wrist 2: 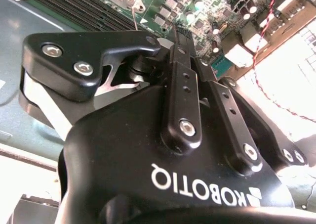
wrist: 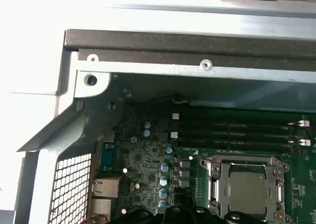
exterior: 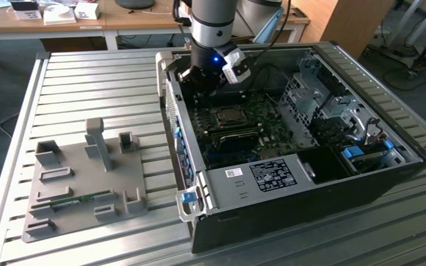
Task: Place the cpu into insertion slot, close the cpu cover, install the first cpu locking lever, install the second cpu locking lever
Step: 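Install the first cpu locking lever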
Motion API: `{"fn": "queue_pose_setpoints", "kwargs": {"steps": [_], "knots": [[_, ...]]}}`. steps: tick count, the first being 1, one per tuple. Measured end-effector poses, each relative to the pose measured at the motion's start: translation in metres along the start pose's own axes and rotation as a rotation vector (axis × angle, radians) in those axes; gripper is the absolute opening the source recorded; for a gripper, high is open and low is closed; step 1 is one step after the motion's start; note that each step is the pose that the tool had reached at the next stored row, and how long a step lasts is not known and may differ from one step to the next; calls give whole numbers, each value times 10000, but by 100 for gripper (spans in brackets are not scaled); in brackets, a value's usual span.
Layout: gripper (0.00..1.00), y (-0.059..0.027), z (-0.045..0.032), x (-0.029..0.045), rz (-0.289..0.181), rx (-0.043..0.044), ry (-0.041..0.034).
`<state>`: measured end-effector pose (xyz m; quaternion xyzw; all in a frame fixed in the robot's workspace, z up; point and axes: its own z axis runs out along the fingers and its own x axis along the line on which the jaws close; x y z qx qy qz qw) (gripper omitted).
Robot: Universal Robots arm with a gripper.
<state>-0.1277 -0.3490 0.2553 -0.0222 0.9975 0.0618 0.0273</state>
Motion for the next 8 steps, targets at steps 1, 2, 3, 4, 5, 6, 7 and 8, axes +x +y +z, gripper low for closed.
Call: {"fn": "queue_pose_setpoints", "kwargs": {"steps": [1, 2, 3, 4, 5, 6, 7, 8], "knots": [[11, -1, 4, 8, 0, 1, 1], [11, -1, 11, 13, 1, 1, 1], [11, -2, 15, 15, 0, -3, 2], [11, -1, 17, 19, 2, -21, 2], [11, 0, 18, 22, 3, -53, 0], [11, 2, 21, 23, 4, -90, -2], [11, 3, 22, 25, 7, -124, -4], [11, 4, 24, 27, 10, -162, -7]]}}
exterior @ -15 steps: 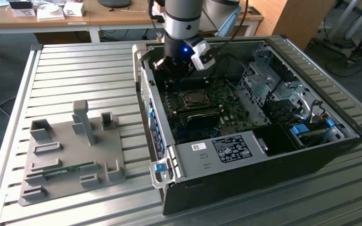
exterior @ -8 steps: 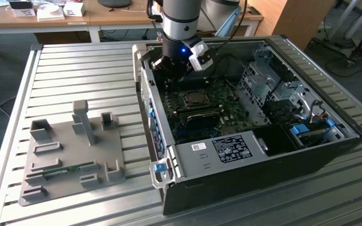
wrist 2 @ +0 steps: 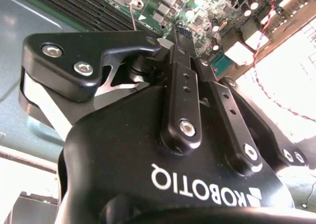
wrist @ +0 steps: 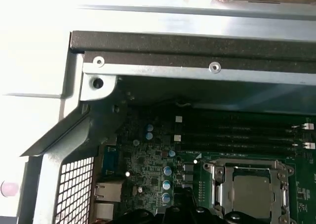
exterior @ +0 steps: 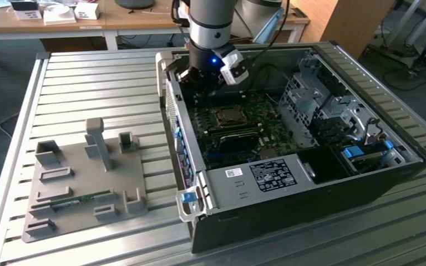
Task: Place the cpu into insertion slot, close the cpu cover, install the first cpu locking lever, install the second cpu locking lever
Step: 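Install the first cpu locking lever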
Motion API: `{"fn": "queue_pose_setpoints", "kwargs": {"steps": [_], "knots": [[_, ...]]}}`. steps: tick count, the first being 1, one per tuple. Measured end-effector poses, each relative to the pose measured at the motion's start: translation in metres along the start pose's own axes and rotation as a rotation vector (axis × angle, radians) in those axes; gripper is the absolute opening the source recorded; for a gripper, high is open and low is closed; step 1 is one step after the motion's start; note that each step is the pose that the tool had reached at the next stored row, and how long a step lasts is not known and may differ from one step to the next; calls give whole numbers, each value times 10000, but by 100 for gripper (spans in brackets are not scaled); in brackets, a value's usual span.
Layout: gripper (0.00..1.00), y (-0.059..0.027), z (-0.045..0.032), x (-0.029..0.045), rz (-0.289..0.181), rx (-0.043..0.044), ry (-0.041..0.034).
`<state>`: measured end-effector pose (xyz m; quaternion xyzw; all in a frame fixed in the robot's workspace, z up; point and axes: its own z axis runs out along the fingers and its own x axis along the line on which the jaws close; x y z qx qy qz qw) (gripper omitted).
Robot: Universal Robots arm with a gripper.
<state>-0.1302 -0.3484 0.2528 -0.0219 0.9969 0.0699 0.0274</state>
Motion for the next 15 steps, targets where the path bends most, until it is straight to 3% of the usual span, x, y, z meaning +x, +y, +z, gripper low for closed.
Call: {"fn": "queue_pose_setpoints", "kwargs": {"steps": [5, 10, 15], "knots": [[11, 1, 5, 9, 11, -227, -11], [11, 1, 7, 15, 27, -541, -26], [11, 1, 7, 15, 29, -562, -27]]}}
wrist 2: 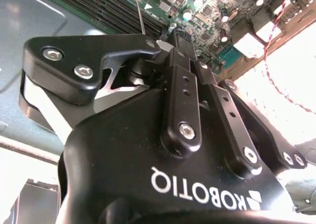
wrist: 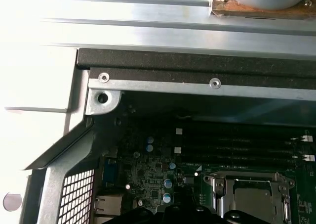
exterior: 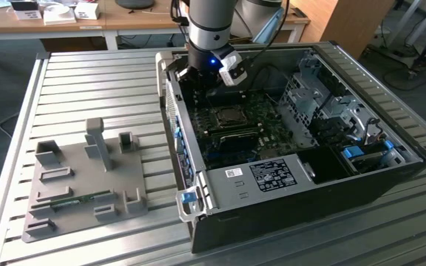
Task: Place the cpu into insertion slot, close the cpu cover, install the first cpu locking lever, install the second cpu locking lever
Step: 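Install the first cpu locking lever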
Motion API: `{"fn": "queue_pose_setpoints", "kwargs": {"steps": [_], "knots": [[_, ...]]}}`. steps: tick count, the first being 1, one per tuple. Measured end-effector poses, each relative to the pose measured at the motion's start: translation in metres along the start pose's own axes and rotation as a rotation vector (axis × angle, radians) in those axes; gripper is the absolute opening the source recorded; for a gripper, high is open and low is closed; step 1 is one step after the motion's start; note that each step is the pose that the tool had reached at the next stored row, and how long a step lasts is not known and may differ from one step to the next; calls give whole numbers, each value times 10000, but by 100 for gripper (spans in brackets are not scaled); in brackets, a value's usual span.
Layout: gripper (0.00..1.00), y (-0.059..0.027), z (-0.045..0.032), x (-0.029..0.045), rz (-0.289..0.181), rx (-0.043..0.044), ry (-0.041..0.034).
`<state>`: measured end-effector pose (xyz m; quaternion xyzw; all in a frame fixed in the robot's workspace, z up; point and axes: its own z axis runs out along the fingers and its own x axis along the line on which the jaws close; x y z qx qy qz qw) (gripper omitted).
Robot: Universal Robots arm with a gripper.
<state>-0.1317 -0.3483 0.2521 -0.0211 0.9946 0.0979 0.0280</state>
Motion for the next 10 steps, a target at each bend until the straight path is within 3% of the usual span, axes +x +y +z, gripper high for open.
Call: {"fn": "queue_pose_setpoints", "kwargs": {"steps": [10], "knots": [[11, -4, 22, 7, 1, -22, -2]]}}
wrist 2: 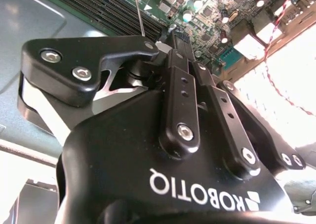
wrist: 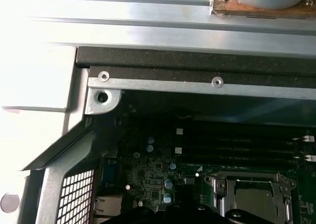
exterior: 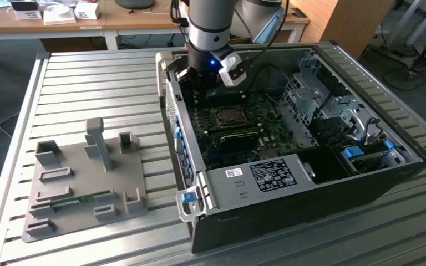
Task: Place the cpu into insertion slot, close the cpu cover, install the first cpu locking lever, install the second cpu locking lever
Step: 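Install the first cpu locking lever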
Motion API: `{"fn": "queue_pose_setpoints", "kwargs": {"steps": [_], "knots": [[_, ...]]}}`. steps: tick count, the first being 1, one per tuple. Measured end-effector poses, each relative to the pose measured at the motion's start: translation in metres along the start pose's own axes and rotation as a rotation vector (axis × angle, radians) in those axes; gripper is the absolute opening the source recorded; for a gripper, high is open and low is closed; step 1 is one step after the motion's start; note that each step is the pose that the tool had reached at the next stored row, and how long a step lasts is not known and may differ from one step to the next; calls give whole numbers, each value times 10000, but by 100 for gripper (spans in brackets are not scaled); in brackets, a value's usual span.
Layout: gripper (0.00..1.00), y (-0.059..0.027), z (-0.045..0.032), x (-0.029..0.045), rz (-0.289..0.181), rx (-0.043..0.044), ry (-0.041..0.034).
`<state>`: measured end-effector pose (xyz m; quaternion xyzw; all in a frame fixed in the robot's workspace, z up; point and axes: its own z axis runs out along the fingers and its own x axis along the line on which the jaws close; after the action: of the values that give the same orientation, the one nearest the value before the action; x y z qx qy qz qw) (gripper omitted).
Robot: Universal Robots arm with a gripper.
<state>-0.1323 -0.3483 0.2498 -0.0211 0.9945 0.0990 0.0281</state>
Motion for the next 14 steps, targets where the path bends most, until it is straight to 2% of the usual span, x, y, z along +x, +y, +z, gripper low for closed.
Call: {"fn": "queue_pose_setpoints", "kwargs": {"steps": [14], "knots": [[11, 10, 23, 0, 1, -27, -2]]}}
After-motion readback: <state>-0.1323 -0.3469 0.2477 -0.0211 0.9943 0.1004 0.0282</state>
